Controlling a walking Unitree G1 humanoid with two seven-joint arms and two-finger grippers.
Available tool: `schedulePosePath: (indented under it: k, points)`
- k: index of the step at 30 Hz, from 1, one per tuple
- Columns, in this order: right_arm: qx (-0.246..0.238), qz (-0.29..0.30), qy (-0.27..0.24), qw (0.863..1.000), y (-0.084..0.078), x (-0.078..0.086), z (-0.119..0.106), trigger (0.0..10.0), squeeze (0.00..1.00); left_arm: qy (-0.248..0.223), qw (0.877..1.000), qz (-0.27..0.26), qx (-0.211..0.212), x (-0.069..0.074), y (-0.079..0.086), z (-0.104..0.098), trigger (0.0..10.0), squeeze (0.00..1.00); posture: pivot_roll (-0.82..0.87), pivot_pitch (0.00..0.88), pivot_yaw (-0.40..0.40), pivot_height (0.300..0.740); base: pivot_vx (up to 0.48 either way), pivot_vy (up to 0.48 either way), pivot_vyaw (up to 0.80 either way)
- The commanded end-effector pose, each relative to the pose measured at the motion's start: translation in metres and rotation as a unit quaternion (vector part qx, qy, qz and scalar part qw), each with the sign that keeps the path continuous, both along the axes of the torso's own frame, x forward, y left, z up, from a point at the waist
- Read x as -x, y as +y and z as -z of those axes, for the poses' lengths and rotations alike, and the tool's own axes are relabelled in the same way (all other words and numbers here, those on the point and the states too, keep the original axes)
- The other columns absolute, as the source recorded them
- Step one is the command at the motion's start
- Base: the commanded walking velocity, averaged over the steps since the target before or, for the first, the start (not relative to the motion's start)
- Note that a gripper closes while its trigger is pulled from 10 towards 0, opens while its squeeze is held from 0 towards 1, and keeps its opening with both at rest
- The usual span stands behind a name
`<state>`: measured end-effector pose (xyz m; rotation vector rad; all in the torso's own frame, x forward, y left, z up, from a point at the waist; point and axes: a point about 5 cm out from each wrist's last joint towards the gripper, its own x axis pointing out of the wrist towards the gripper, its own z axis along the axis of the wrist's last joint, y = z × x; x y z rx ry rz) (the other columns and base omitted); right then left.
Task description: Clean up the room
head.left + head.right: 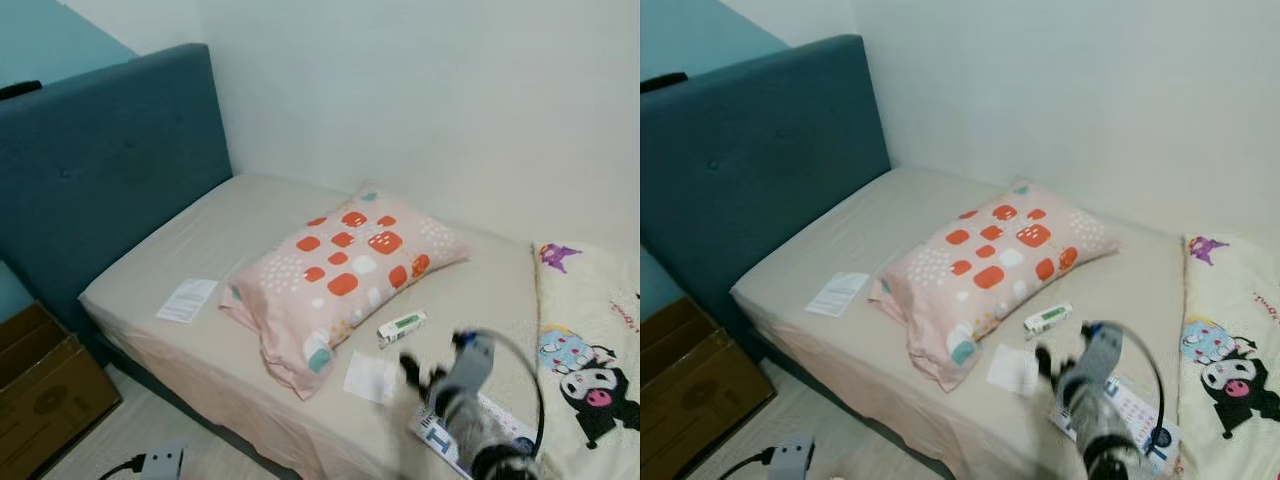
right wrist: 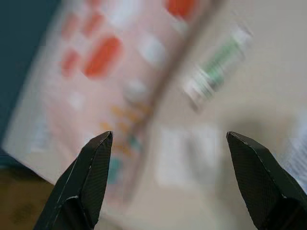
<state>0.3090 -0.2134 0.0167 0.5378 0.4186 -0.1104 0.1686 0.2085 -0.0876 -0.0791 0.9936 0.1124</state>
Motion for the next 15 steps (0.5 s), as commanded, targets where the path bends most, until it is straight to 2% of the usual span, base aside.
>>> schedulePosePath:
  k: [1,6,15]
  points:
    - [-0.029,0.000,0.015,0.999,0.004,0.007,0.009,10.0,0.00,-0.001,1.000,-0.008,-0.005,0.001,0.006,-0.001,10.0,0.00,-0.08,0.042,0.029,0.695,0.000,0.000,0.00]
    - [-0.047,0.000,0.009,0.999,0.006,0.004,0.006,10.0,0.00,-0.009,1.000,-0.008,-0.007,-0.003,0.007,-0.003,10.0,0.00,-0.08,0.042,0.028,0.680,0.000,0.000,0.00]
    - [-0.051,-0.006,0.035,0.998,0.012,0.012,0.016,10.0,0.00,-0.021,1.000,-0.016,-0.006,-0.011,0.007,-0.006,10.0,0.00,-0.07,0.031,0.023,0.650,0.000,0.000,0.00]
